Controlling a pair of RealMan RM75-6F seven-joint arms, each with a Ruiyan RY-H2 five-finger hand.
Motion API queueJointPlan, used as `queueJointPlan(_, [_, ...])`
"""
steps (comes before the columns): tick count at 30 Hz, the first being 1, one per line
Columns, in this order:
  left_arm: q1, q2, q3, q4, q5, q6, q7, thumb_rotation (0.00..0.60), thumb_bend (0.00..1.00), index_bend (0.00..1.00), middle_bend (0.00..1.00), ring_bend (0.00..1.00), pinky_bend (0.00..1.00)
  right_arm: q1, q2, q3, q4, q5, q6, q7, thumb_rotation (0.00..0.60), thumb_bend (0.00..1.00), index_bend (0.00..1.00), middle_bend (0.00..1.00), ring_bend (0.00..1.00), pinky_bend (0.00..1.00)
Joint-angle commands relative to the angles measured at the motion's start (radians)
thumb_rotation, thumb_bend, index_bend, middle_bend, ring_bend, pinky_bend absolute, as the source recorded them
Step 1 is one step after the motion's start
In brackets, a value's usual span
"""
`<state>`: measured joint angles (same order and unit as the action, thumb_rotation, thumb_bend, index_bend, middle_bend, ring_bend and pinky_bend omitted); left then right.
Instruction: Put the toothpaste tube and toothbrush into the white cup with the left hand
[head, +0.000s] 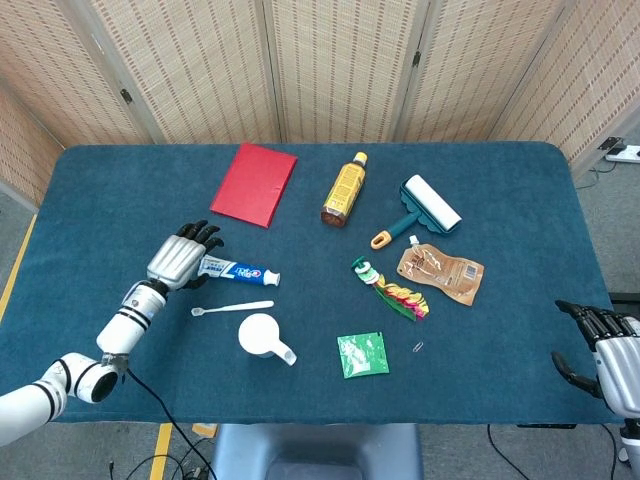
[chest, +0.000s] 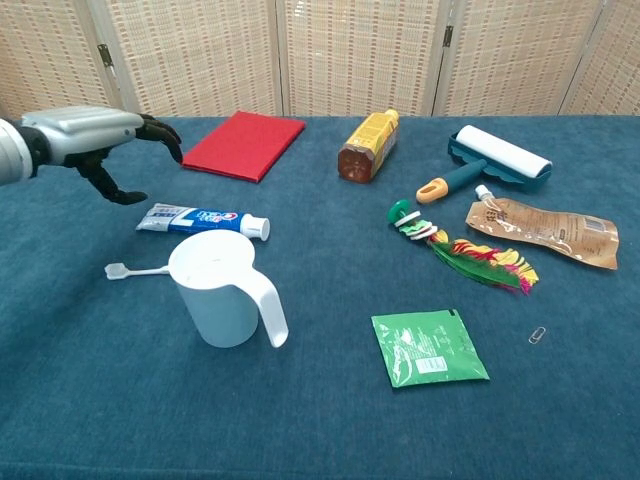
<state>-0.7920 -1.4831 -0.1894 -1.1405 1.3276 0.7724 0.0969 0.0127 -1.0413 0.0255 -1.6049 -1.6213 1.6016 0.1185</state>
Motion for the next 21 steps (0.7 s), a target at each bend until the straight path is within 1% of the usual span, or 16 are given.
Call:
queueJointPlan(1, [-0.026, -0.037, 0.002, 0.024, -0.033, -0.035, 0.016, 0.600, 0.39, 0.27, 0.14, 0.02, 0.15, 0.001, 0.000, 0.001, 0.003, 0.005, -0.005, 0.002, 0.600, 0.22, 0.19, 0.28, 0.25, 0.26])
queueJointPlan(11, [-0.077, -0.122, -0.013, 0.054, -0.092, -0.063, 0.047, 0.600, 0.39, 0.28, 0.14, 0.02, 0.15, 0.008, 0.005, 0.006, 0.003, 0.014, -0.018, 0.003, 0.600, 0.22, 0.19, 0.28, 0.25, 0.26])
queueJointPlan(17, [-0.114, -0.181, -0.024, 0.094, -0.164, -0.090, 0.125, 0.600, 0.38, 0.29, 0.14, 0.02, 0.15, 0.009, 0.008, 0.007, 0.000, 0.014, -0.020, 0.003, 0.600, 0.22, 0.19, 0.28, 0.25, 0.26])
queueJointPlan(21, [-0.126, -0.201, -0.024, 0.110, -0.212, -0.102, 0.170, 0.600, 0.39, 0.30, 0.14, 0.02, 0.15, 0.008, 0.009, 0.008, 0.001, 0.019, -0.020, 0.005, 0.600, 0.22, 0.19, 0.28, 0.25, 0.26])
